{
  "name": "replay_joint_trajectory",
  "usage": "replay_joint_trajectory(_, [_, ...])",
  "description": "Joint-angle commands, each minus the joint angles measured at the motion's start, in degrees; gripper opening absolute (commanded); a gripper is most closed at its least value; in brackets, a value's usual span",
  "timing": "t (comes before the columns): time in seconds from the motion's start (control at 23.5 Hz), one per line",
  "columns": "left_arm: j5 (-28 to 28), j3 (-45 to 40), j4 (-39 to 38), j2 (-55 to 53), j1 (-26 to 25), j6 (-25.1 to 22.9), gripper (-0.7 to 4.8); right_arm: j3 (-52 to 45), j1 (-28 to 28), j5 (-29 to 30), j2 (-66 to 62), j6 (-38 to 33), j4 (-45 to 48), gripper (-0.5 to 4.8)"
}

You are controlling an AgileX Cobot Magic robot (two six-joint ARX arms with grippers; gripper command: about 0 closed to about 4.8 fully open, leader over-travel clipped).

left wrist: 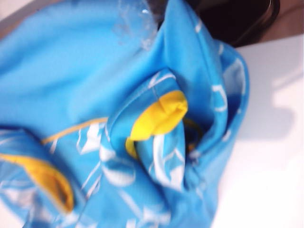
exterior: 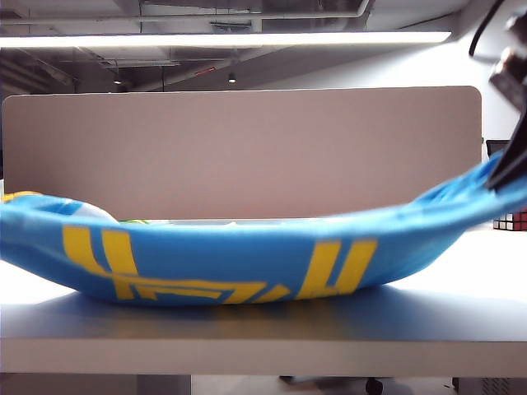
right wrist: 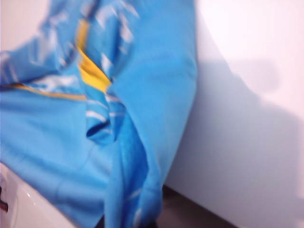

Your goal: Fold the bottom side of the soccer jersey horizontally towards the center, about one-third of the way, then fold the sleeve back towards the center, creating a straight line along the edge of the the soccer jersey, and finally fold the bottom of the soccer jersey up towards the top, creating a neat rectangle.

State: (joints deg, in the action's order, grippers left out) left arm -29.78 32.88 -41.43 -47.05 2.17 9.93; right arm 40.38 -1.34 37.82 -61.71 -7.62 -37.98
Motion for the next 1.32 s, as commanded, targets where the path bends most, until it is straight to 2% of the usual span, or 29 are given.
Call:
replay_joint_trajectory(0.04, [2.8, 0.4, 9.2, 0.4, -0.2, 2.8, -0.05, 0.9, 0.2, -2.9, 1.5, -4.6, 9.5, -0.05])
replay_joint_trajectory(0.21, [5.8, 5.1, 22.4, -8.0, -0.2, 3.9, -0.05, 8.4, 0.3, -6.7, -6.9, -5.9, 17.6, -0.05])
replay_joint_trajectory(0.34, [6.8, 13.1, 31.8, -20.5, -0.6, 3.9, -0.05, 19.9, 0.6, -7.2, -20.0, -5.9, 21.4, -0.05])
replay_joint_trajectory(0.51, [7.0, 22.4, 36.0, -33.5, -1.1, 3.5, -0.05, 29.4, 0.5, -7.3, -31.0, -5.9, 23.2, -0.05])
replay_joint_trajectory(0.64, [9.3, 29.4, 38.1, -42.6, -1.3, -1.6, -0.05, 36.3, 0.5, -7.2, -39.5, -5.9, 26.5, -0.05])
replay_joint_trajectory(0.72, [9.7, 33.0, 40.2, -47.6, -1.3, -3.1, -0.05, 39.7, 0.5, -7.1, -43.9, -5.9, 29.8, 0.05])
replay_joint_trajectory(0.77, [9.6, 34.7, 42.3, -50.2, -1.3, -3.8, -0.02, 41.4, 0.5, -7.0, -46.2, -6.0, 32.4, 0.45])
replay_joint_trajectory(0.81, [10.1, 36.0, 44.2, -52.2, -1.4, -4.1, 0.17, 42.7, 0.5, -6.6, -48.0, -6.0, 34.4, 1.11])
replay_joint_trajectory(0.85, [10.7, 37.1, 45.9, -53.8, -1.7, -3.9, 0.72, 43.9, 0.6, -6.0, -49.4, -6.1, 36.4, 2.0])
replay_joint_trajectory(0.89, [10.7, 38.3, 47.6, -55.6, -2.2, -3.6, 1.75, 45.5, 0.7, -5.6, -51.1, -7.5, 38.2, 3.22])
replay_joint_trajectory(0.94, [10.6, 39.3, 48.2, -56.3, -2.6, -3.0, 2.58, 46.8, 1.0, -5.2, -51.8, -9.6, 38.7, 3.99])
replay_joint_trajectory(0.98, [10.6, 40.1, 48.2, -56.7, -3.0, -2.3, 3.15, 48.0, 1.3, -4.9, -52.2, -11.3, 38.6, 4.43])
replay_joint_trajectory(1.02, [10.3, 40.8, 48.1, -56.6, -3.7, -1.8, 3.39, 49.0, 1.6, -4.1, -52.2, -12.7, 38.6, 4.5])
replay_joint_trajectory(1.11, [6.4, 41.6, 47.6, -54.9, -5.2, -1.3, 3.39, 51.2, 2.7, 0.9, -51.4, -14.1, 37.6, 4.47])
replay_joint_trajectory(1.19, [5.2, 41.6, 47.1, -53.1, -5.8, -1.4, 3.37, 51.9, 3.2, 3.0, -50.6, -14.8, 36.5, 3.94])
replay_joint_trajectory(1.28, [5.0, 41.5, 46.3, -50.1, -6.4, -1.6, 3.35, 51.9, 3.7, 5.7, -48.4, -14.4, 34.7, 3.07])
replay_joint_trajectory(1.32, [5.0, 41.5, 45.7, -49.3, -6.6, -1.6, 3.28, 51.9, 3.7, 6.0, -47.5, -13.8, 33.6, 2.99])
